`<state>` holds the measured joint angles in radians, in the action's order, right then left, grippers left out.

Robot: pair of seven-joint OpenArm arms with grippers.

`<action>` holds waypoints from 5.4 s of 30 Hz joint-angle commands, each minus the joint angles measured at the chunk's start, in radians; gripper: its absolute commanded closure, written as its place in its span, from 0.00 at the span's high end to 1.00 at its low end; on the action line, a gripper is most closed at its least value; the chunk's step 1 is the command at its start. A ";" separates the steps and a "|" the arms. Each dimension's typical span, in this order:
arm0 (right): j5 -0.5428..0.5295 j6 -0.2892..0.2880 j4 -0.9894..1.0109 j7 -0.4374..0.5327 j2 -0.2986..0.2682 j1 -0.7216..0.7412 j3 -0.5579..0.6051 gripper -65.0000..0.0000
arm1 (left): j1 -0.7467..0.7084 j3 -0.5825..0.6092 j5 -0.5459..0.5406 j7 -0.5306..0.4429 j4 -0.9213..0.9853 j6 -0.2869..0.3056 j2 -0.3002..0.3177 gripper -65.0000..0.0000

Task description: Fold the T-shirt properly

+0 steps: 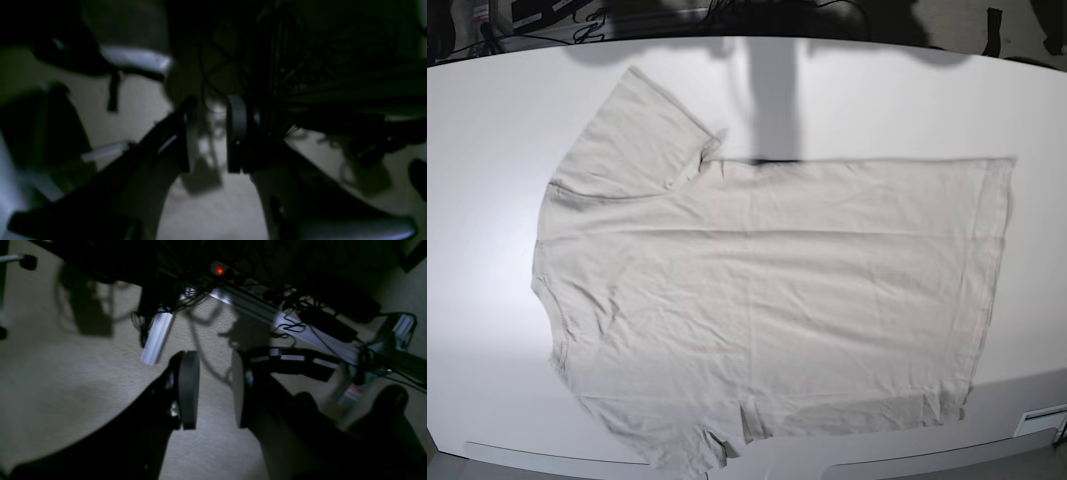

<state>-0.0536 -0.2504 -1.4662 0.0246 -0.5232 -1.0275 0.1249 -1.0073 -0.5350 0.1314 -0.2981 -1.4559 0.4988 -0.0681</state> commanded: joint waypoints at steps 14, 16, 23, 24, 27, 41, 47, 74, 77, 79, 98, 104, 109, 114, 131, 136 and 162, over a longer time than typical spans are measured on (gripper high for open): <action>-0.002 -0.003 -0.466 -0.139 -0.092 -0.134 -0.105 0.27 | -0.051 0.024 0.086 0.132 -0.498 0.007 0.092 0.24; -0.002 -0.003 -0.499 -0.143 -0.092 -0.134 -0.145 0.27 | -0.048 0.045 0.086 0.162 -0.537 0.006 0.135 0.24; 0.100 -0.003 -0.573 -0.172 -0.097 -0.129 -0.247 0.27 | 0.068 0.066 0.153 0.246 -0.574 0.006 0.294 0.26; 0.118 -0.004 -0.574 -0.173 -0.107 -0.122 -0.253 0.27 | 0.091 0.066 0.178 0.246 -0.573 0.006 0.311 0.27; 0.129 -0.004 -0.574 -0.232 -0.136 -0.092 -0.254 0.27 | 0.150 0.067 0.257 0.246 -0.573 0.006 0.376 0.31; 0.032 0.033 -0.628 -0.355 -0.139 -0.031 -0.255 0.27 | 0.389 0.301 0.474 0.246 -0.271 -0.040 0.608 0.32; 0.016 0.073 -0.651 -0.371 -0.139 -0.031 -0.255 0.27 | 0.509 0.375 0.471 0.237 -0.154 -0.039 0.681 0.32; 0.046 0.139 -0.651 -0.399 -0.139 -0.031 -0.255 0.27 | 0.714 0.506 0.524 0.220 0.154 0.008 0.703 0.00; 0.109 0.139 -0.651 -0.381 -0.139 -0.032 -0.255 0.27 | 0.713 0.506 0.524 0.224 0.154 0.054 0.703 0.00; 0.150 0.139 -0.651 -0.361 -0.139 -0.031 -0.255 0.27 | 0.711 0.506 0.523 0.232 0.154 0.056 0.703 0.00; 0.567 0.025 -0.510 -0.211 -0.259 0.197 -0.053 0.46 | 0.708 0.506 0.410 0.299 0.154 0.055 0.689 0.00; 0.719 0.027 -0.325 -0.251 -0.249 0.389 0.176 0.46 | 0.708 0.506 0.410 0.330 0.154 0.056 0.689 0.00; 0.727 0.025 -0.277 -0.302 -0.249 0.477 0.248 0.46 | 0.708 0.506 0.410 0.332 0.154 0.055 0.689 0.00; 0.716 -0.008 -0.224 -0.293 -0.249 0.531 0.249 0.46 | 0.708 0.506 0.410 0.332 0.154 0.056 0.689 0.00; 0.524 -0.138 -0.209 -0.275 -0.249 0.585 0.249 0.13 | 0.708 0.506 0.409 0.332 0.154 0.055 0.689 0.00; 0.431 -0.103 -0.210 -0.280 -0.250 0.584 0.248 0.00 | 0.708 0.506 0.360 0.333 0.154 0.056 0.689 0.00; 0.199 -0.064 -0.509 -0.210 -0.307 0.113 -0.085 0.00 | 0.380 0.461 -0.055 0.440 -0.085 -0.099 0.797 0.00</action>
<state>0.1505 -0.3191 -1.9598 -0.1986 -0.8173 -0.9051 0.0463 -0.6189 -0.0662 0.0776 0.1356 -1.5337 0.3962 0.7113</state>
